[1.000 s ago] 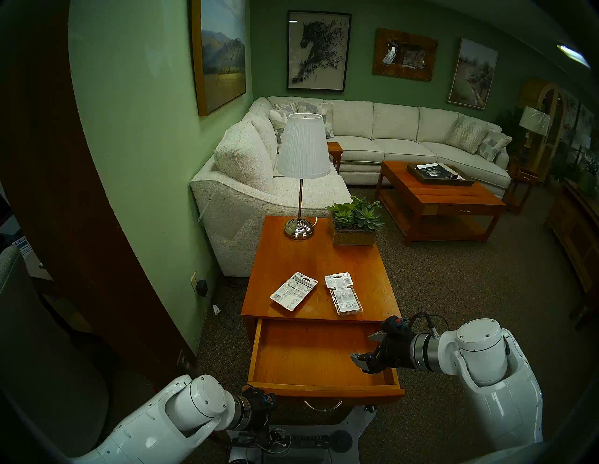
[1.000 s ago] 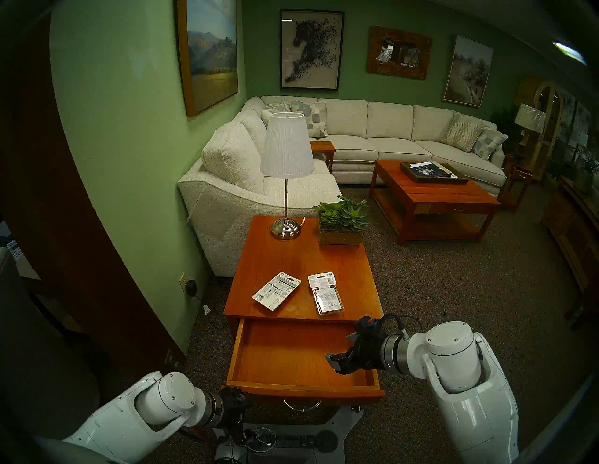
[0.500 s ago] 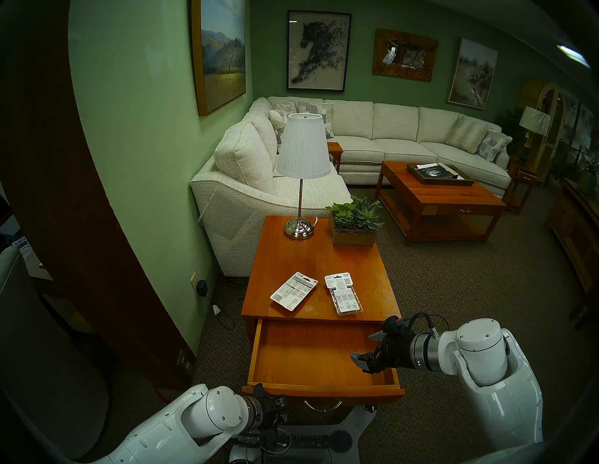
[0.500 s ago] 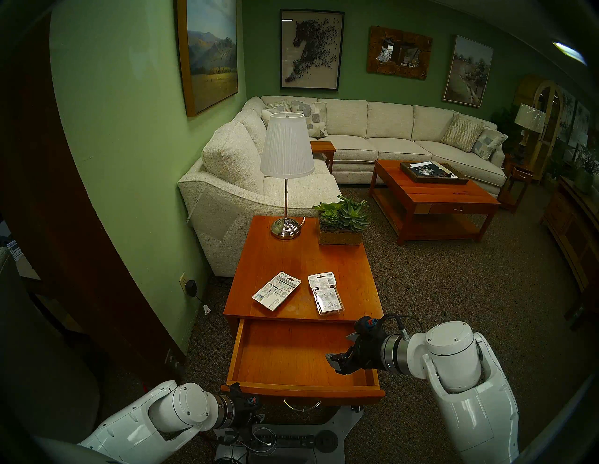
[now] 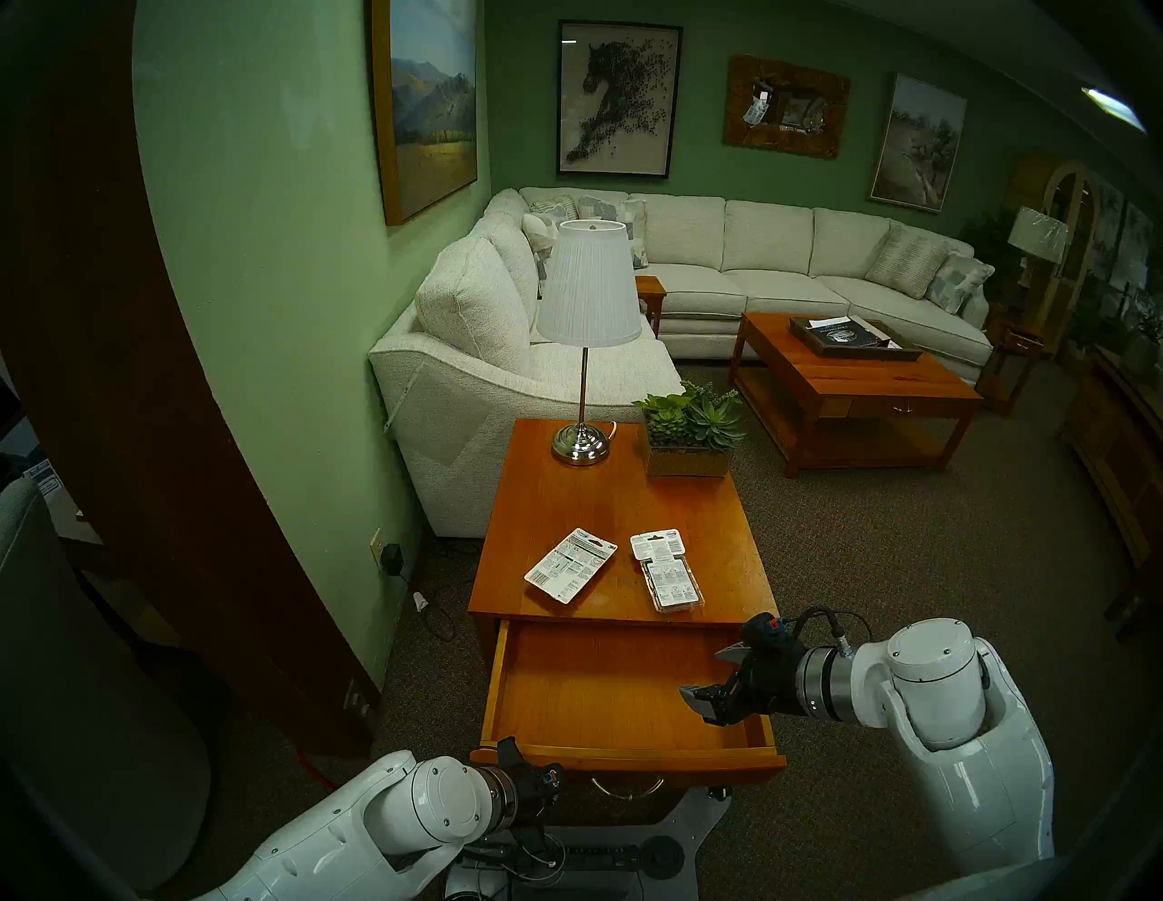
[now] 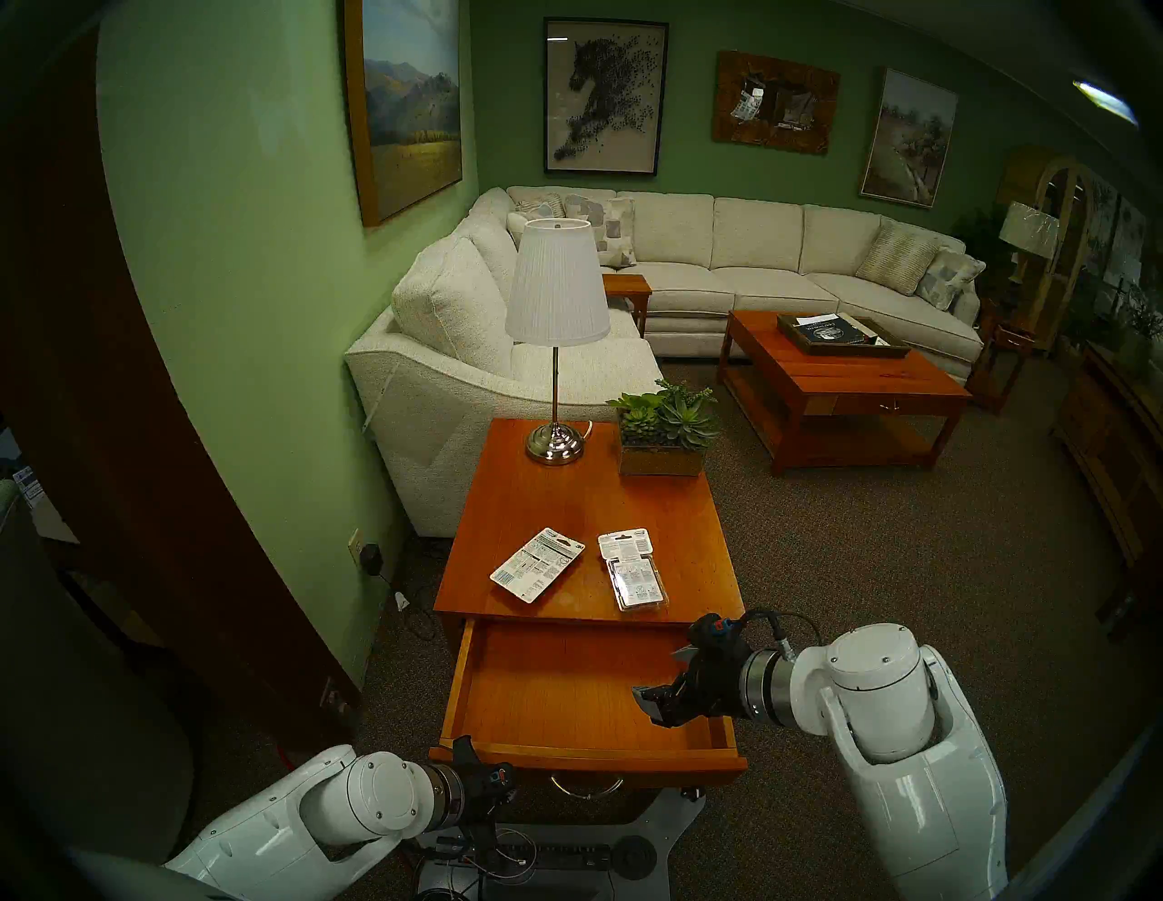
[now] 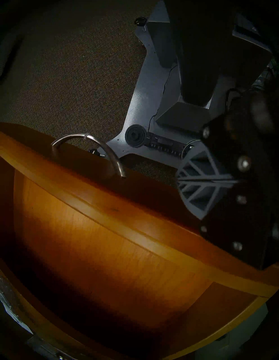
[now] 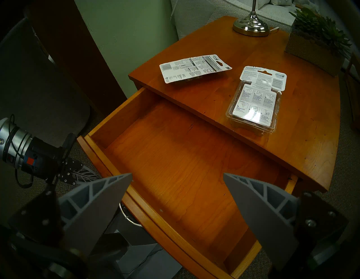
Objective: Open the drawer, take out the contents and close the drawer
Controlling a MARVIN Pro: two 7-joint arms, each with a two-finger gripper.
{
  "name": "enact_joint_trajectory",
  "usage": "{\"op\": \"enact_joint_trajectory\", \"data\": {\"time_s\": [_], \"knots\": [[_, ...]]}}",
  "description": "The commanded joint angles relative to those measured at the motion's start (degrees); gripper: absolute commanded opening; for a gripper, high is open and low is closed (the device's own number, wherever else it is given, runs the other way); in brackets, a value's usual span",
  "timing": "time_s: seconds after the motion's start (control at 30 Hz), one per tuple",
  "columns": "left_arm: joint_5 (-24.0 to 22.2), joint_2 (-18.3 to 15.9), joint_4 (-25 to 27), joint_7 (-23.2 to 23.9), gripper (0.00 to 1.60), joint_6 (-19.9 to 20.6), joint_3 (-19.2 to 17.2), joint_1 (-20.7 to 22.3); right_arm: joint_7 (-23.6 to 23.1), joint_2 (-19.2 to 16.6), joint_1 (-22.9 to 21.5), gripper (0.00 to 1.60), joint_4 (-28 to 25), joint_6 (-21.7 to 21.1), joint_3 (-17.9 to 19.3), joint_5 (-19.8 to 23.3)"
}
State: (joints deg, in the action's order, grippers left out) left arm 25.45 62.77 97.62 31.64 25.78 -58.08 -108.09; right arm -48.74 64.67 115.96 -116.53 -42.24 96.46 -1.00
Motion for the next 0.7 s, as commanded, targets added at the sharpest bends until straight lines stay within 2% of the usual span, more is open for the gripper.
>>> {"op": "enact_joint_trajectory", "data": {"time_s": [0.0, 0.57, 0.63, 0.67], "knots": [[0.4, 1.1, 0.0, -0.1, 0.0, -0.4, 0.1, 2.2, 0.0, 0.0, -0.9, 1.6, -1.6, -0.1, 0.0, 0.1], [2.5, 3.4, -2.7, 0.0, 0.0, -0.6, 1.0, 6.5, 0.0, -0.1, -0.9, 1.6, -1.6, 0.0, 0.0, 0.2], [2.7, 3.9, -3.5, -0.3, 0.24, -0.7, 0.9, 7.1, 0.0, -0.1, -0.9, 1.6, -1.6, 0.0, 0.0, 0.2], [2.7, 4.1, -3.8, -0.3, 0.5, -0.8, 0.8, 7.4, 0.0, -0.1, -0.9, 1.6, -1.6, 0.0, 0.0, 0.2]]}}
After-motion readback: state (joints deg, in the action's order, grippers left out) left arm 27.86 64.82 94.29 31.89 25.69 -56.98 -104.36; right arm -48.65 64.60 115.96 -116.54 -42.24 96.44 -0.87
